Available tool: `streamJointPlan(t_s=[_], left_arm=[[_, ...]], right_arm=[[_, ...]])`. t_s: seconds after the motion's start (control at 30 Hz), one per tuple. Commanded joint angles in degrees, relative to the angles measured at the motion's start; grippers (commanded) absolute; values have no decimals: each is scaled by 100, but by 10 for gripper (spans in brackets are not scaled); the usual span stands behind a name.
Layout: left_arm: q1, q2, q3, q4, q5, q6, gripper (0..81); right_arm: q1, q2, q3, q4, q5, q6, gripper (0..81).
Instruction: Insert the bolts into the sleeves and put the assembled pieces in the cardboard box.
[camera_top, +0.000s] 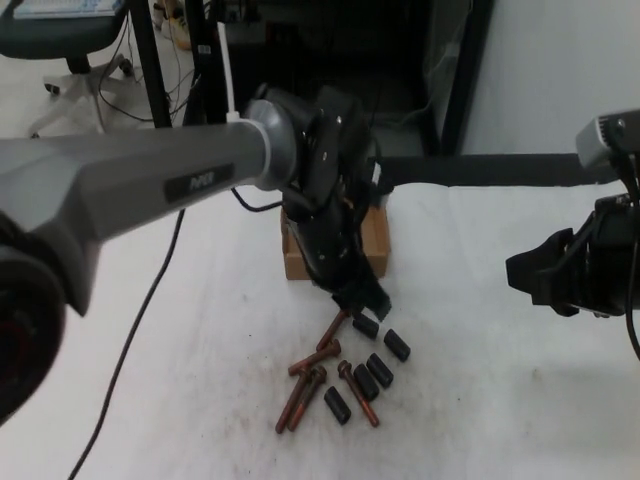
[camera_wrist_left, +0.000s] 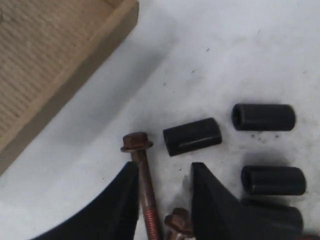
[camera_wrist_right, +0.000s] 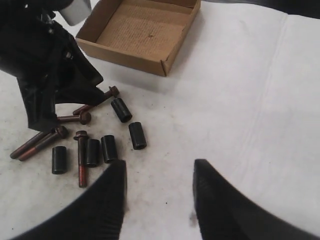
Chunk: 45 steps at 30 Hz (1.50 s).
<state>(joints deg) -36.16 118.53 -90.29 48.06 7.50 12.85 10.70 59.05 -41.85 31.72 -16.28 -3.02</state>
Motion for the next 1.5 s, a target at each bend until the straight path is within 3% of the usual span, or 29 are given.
streamJointPlan(t_s=[0.0, 1.47], left_arm=[[-27, 52, -74, 207, -413, -48, 316], [-27, 415, -59, -263, -395, -266, 316]], right_arm=[[7, -54, -53, -16, 8, -41, 401], [7, -54, -53, -16, 8, -41, 401]])
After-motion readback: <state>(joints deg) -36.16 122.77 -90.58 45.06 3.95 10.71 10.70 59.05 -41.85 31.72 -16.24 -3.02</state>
